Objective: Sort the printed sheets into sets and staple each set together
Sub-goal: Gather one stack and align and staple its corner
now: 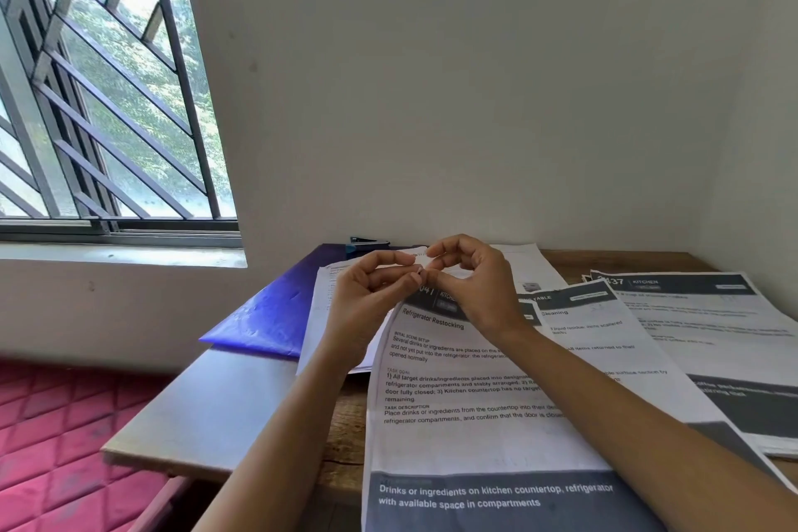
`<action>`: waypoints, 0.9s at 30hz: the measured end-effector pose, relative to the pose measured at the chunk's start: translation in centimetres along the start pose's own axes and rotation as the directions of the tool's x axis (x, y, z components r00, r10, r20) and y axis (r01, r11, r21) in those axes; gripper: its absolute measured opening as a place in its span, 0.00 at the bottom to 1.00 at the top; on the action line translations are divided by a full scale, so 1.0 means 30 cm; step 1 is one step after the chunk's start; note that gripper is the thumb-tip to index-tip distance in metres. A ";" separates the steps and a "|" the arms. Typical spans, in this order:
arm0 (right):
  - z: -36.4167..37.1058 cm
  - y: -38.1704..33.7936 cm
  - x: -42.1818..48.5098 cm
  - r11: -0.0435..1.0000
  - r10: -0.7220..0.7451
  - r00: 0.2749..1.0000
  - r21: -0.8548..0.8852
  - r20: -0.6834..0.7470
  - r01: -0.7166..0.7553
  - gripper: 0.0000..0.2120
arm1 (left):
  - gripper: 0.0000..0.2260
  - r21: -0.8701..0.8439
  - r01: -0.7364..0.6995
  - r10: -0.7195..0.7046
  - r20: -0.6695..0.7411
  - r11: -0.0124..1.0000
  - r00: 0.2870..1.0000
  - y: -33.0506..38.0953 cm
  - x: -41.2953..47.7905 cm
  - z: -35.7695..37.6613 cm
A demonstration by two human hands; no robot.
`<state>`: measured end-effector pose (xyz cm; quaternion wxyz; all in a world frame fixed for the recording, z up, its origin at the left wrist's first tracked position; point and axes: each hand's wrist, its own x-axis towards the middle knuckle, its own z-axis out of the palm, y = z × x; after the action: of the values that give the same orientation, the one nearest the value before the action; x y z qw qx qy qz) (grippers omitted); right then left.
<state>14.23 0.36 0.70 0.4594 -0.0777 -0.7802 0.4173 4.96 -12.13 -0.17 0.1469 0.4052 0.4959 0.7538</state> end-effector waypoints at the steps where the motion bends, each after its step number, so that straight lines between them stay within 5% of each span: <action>1: 0.000 0.000 -0.001 1.000 0.001 1.000 -0.001 0.002 -0.001 0.11 | 0.08 0.007 -0.004 0.004 -0.005 1.000 1.000 -0.001 0.000 -0.001; 11: 0.013 0.009 -0.008 0.997 -0.037 0.999 -0.062 -0.007 0.037 0.10 | 0.07 0.169 -0.072 0.086 -0.078 0.983 0.993 -0.017 0.009 -0.002; 17: 0.014 0.011 0.011 0.994 -0.003 0.992 -0.109 0.124 0.016 0.06 | 0.05 0.064 -0.080 0.090 -0.183 0.995 0.979 -0.022 0.022 -0.018; 27: 0.000 -0.003 0.025 0.994 0.070 0.993 -0.089 0.097 -0.061 0.10 | 0.06 0.038 -0.085 0.091 -0.202 0.996 0.975 -0.027 0.027 -0.022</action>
<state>13.82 0.67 1.24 0.4019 -0.1019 -0.8167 0.4014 3.80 -11.67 -0.61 0.0562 0.3496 0.5008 0.7898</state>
